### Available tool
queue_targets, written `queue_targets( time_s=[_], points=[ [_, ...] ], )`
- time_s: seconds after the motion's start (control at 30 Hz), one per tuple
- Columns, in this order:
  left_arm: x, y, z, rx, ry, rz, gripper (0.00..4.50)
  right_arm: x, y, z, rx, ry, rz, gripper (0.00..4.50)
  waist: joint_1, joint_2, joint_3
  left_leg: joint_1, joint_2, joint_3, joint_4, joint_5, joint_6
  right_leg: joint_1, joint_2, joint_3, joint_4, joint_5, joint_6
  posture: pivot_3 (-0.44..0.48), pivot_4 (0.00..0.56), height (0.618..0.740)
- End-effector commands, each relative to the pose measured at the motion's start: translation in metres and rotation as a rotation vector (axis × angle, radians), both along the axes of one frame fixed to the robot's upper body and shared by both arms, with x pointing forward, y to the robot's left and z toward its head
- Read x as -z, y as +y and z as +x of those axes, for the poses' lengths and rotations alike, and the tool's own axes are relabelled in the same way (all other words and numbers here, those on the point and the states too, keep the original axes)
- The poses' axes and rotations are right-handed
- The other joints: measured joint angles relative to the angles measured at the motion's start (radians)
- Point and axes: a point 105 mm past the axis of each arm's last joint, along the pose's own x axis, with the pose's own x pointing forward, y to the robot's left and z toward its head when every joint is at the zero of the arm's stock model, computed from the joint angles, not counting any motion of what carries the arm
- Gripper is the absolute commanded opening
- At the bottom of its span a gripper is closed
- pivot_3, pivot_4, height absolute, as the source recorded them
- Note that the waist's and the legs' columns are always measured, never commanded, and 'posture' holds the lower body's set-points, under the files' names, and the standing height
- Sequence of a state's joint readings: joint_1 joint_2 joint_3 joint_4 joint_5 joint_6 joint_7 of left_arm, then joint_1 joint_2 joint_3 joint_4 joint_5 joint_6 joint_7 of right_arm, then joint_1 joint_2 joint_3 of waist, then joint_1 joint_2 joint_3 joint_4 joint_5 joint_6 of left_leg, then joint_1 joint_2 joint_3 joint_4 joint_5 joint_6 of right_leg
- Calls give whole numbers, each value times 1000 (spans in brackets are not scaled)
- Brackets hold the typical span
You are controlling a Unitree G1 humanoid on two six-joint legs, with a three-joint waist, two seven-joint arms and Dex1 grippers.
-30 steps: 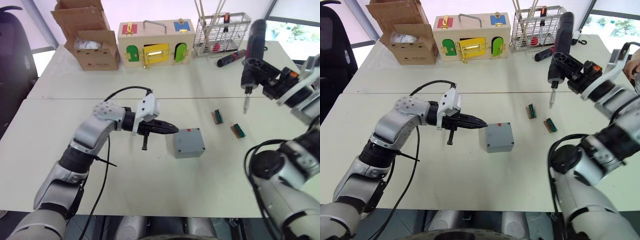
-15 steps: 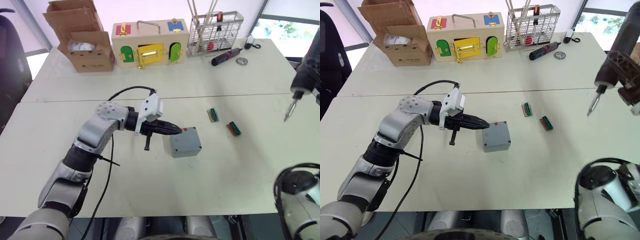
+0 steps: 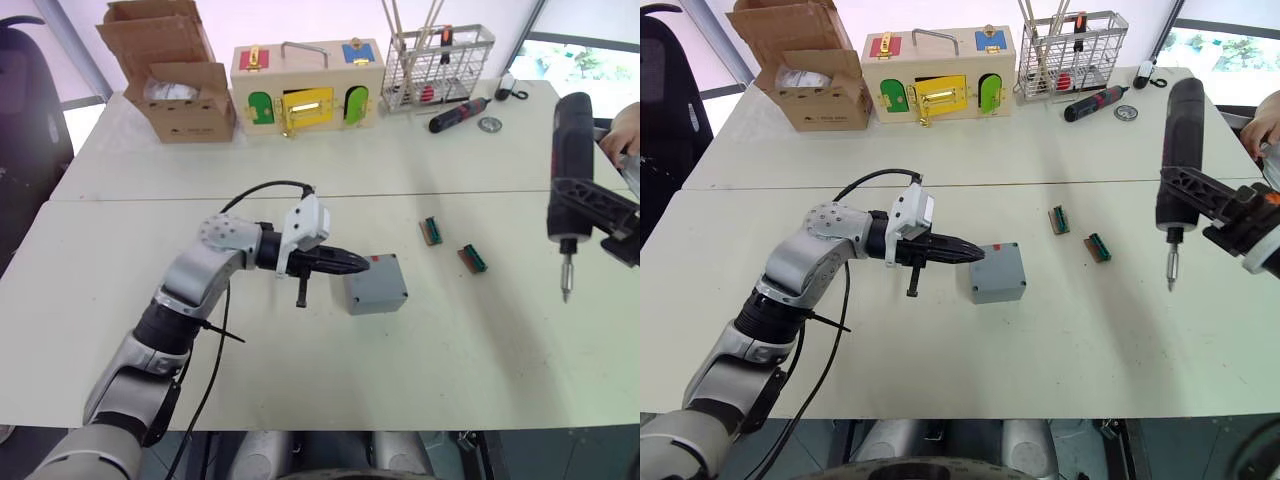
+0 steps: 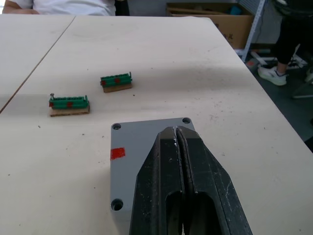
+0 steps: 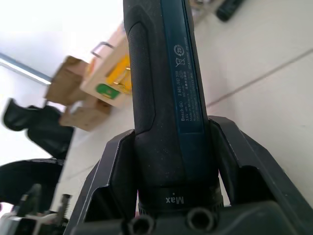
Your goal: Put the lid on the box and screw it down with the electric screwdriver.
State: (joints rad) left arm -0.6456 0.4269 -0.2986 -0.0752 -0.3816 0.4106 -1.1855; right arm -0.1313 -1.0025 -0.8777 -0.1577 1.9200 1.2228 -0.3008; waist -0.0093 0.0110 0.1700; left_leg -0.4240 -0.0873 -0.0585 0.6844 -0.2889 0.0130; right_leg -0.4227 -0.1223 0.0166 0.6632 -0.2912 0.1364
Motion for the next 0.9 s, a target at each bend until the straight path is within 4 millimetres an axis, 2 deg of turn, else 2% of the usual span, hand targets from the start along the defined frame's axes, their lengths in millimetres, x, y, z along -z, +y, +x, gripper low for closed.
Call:
queue_targets(
  time_s=[0.03,0.2,0.43,0.6,0.83,0.9],
  points=[
    [-8,-7,-9,23,-47,-31,0,0,-8,-5,7,53,-74,2005,-3,-1,0,0,0,0,0,0,0,0,0,0,0,0,0,0,150,737],
    [-7,-13,-15,7,-37,-68,0,48,-18,-2,-21,303,-291,2005,-4,-1,0,2,1,1,0,0,0,1,1,0,-2,0,0,0,150,737],
    [-3,-14,-15,-34,-26,-79,0,68,-28,22,-50,326,-465,2005,-3,0,0,3,1,1,0,0,0,1,2,0,-2,0,1,0,150,737],
    [-3,-14,-14,-46,-34,-79,0,94,-37,26,-80,441,-643,2005,4,-1,0,3,1,0,0,0,0,1,2,0,-2,0,1,0,150,737],
    [-3,-19,-12,-42,-43,-87,0,113,-37,27,-149,532,-702,2005,3,-1,0,3,1,0,0,0,-1,1,1,0,-2,0,1,0,150,737],
    [-3,-21,-12,-39,-44,-90,0,117,-33,26,-200,546,-717,2869,2,-1,0,3,1,0,0,0,-1,1,1,0,-2,0,1,0,150,737]
  ],
)
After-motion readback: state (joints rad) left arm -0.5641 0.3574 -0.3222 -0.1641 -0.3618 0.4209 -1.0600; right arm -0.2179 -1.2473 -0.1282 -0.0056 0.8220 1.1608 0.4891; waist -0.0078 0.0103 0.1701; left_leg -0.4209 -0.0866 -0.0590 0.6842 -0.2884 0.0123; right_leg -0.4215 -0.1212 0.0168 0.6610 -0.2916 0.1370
